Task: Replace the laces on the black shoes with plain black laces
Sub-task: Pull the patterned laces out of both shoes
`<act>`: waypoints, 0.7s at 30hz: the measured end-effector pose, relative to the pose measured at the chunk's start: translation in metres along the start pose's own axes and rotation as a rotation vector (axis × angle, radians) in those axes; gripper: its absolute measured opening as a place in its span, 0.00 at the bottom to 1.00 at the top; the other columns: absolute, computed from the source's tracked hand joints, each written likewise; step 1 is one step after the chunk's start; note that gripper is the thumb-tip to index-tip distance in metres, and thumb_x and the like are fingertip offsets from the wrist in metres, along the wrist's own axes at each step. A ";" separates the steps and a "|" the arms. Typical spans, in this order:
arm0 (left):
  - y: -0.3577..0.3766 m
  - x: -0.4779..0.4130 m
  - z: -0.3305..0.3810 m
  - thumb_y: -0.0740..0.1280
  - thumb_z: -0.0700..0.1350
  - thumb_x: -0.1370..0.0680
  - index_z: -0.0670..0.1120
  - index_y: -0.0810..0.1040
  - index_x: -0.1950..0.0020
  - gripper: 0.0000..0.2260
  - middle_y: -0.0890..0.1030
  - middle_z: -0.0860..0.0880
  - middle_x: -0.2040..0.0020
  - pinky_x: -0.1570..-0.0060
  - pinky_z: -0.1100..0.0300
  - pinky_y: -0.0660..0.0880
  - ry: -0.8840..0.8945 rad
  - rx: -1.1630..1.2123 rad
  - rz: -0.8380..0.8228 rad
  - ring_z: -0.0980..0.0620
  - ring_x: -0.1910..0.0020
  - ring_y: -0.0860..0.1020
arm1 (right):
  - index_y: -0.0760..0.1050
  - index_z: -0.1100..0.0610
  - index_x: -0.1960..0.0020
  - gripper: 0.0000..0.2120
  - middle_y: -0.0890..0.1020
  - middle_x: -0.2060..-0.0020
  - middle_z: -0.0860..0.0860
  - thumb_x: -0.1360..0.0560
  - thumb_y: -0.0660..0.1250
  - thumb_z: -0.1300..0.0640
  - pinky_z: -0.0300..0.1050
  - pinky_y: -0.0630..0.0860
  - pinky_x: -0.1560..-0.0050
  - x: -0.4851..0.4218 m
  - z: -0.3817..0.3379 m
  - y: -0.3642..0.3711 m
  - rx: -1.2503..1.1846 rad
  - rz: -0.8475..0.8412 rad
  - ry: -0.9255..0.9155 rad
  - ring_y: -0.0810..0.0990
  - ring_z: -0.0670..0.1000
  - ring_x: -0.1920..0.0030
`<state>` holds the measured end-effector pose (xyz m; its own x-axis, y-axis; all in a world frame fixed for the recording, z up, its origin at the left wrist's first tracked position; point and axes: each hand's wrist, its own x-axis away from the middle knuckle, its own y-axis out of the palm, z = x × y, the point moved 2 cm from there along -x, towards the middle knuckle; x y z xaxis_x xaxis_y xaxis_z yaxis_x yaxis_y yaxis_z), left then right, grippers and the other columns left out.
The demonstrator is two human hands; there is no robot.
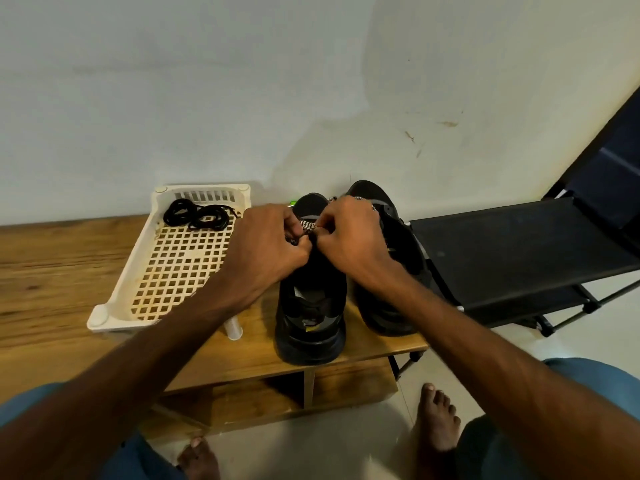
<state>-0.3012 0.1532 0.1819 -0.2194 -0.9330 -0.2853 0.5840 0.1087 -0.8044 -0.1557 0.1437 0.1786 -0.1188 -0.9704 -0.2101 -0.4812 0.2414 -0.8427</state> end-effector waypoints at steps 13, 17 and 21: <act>-0.003 -0.001 -0.002 0.73 0.46 0.28 0.51 0.86 0.55 0.03 0.84 0.54 0.64 0.58 0.63 0.74 -0.010 -0.001 -0.052 0.56 0.62 0.82 | 0.79 0.58 0.37 0.22 0.82 0.41 0.53 0.31 0.72 0.60 0.51 0.77 0.37 0.013 -0.010 -0.015 0.020 -0.069 -0.186 0.78 0.54 0.38; -0.003 -0.002 -0.002 0.73 0.45 0.28 0.50 0.87 0.53 0.05 0.85 0.54 0.63 0.61 0.67 0.70 0.006 -0.001 -0.078 0.57 0.62 0.82 | 0.80 0.54 0.44 0.10 0.83 0.49 0.53 0.25 0.68 0.56 0.54 0.76 0.42 0.011 -0.017 0.000 0.346 -0.147 -0.253 0.79 0.57 0.42; -0.003 -0.003 -0.003 0.74 0.46 0.27 0.50 0.87 0.51 0.06 0.85 0.54 0.61 0.63 0.74 0.66 -0.003 0.021 -0.101 0.59 0.62 0.82 | 0.81 0.56 0.46 0.06 0.84 0.51 0.56 0.22 0.69 0.58 0.51 0.73 0.45 0.003 -0.018 0.002 0.432 -0.065 -0.232 0.81 0.58 0.46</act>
<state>-0.3049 0.1571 0.1835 -0.2761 -0.9397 -0.2017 0.5749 0.0068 -0.8182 -0.1725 0.1412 0.1850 0.1198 -0.9694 -0.2141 -0.0710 0.2067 -0.9758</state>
